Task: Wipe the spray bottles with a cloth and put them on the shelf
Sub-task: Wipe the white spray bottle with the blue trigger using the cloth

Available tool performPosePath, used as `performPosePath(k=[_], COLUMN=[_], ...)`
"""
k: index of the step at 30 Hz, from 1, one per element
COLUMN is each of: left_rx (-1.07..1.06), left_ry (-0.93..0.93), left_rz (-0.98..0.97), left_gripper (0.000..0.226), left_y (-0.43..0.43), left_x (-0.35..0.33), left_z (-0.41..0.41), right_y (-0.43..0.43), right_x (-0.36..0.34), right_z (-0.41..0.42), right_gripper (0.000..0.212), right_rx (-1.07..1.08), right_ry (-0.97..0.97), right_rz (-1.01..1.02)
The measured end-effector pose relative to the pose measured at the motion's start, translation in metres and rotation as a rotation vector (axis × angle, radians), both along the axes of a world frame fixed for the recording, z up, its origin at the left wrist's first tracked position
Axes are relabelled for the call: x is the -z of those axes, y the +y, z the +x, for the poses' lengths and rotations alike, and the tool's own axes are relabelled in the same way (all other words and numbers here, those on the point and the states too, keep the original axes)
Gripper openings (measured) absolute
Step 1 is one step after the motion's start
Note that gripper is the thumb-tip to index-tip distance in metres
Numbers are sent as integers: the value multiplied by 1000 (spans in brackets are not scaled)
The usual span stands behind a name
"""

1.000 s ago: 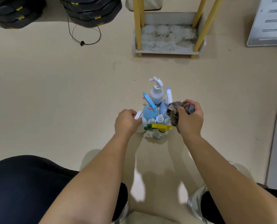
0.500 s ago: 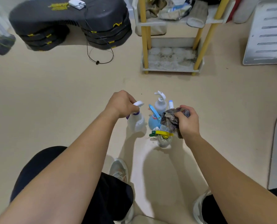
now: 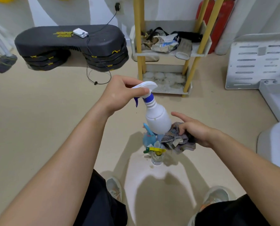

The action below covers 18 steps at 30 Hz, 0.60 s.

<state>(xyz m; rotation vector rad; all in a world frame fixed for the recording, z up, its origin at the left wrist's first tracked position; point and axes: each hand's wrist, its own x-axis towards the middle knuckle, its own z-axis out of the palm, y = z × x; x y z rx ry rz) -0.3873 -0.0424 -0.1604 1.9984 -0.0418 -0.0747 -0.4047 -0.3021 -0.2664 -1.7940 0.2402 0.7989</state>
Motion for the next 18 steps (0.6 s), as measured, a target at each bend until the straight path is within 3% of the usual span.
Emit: performPosePath(k=[3,7,12,18], left_rx=[13,-73,-210,-192], left_ry=[-24,-58,-58,-44], left_rz=[-36,-92,-238,-390], left_gripper=[11,5,4,10], left_y=[-14,-27,-42,-51], left_x=[2,12,21,24], left_z=[10,22,30,30], right_y=[-8,-14,9,13], right_x=[3,3,11,10], right_z=[2,8,10,11], right_gripper=[90,83,93,62], right_rx=[4,-94,55,77], right_ry=[41,72,-135,-244], right_rz=[212,410,279,320])
